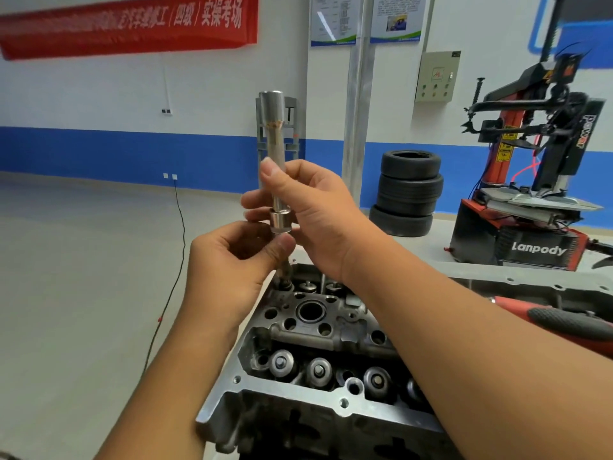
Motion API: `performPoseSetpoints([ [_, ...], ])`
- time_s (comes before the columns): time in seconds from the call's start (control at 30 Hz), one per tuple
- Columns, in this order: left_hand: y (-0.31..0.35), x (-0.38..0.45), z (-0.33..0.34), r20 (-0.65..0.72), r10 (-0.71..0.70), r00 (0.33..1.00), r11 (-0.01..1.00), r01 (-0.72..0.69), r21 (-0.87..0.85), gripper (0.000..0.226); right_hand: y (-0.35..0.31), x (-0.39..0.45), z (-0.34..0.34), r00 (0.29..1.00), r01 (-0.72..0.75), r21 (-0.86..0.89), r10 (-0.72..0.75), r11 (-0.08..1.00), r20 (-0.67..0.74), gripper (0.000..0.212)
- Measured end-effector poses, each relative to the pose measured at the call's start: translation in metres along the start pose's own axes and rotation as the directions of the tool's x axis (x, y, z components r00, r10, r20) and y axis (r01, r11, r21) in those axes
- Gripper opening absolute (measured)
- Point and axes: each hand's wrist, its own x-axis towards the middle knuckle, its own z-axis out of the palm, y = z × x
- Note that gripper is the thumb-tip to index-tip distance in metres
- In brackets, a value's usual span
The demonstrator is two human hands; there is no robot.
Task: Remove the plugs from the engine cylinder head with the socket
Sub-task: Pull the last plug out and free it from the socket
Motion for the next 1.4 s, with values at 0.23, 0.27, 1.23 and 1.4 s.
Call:
performPoseSetpoints([
  [0.23,0.0024,-0.0015,0.0004,0.130,-0.055,0.990,0.996,0.063,-0.058,0.023,-0.0026,-0.0018,0.0006,0.999,-0.028,-0.057,0.031,0.998,0.037,0.030],
  [0.27,0.0027,-0.0017,0.0011,0.092,-0.043,0.995,0.997,0.048,-0.056,0.021,-0.0023,-0.0014,0.0014,0.998,-0.033,-0.043,0.035,0.999,0.042,0.030],
  [1.23,0.0046,-0.0052,0.0037,0.005,0.040,0.999,0.999,-0.040,-0.010,0.008,0.0025,-0.0017,-0.0016,1.000,0.002,-0.007,-0.002,1.000,0.029,0.021],
  [1.4,0.0065,-0.0033,-0.0009,0.092,-0.059,0.994,0.998,0.059,0.009,0.034,-0.0007,-0.0012,0.0010,0.999,-0.024,-0.083,0.026,0.996,0.026,0.032],
])
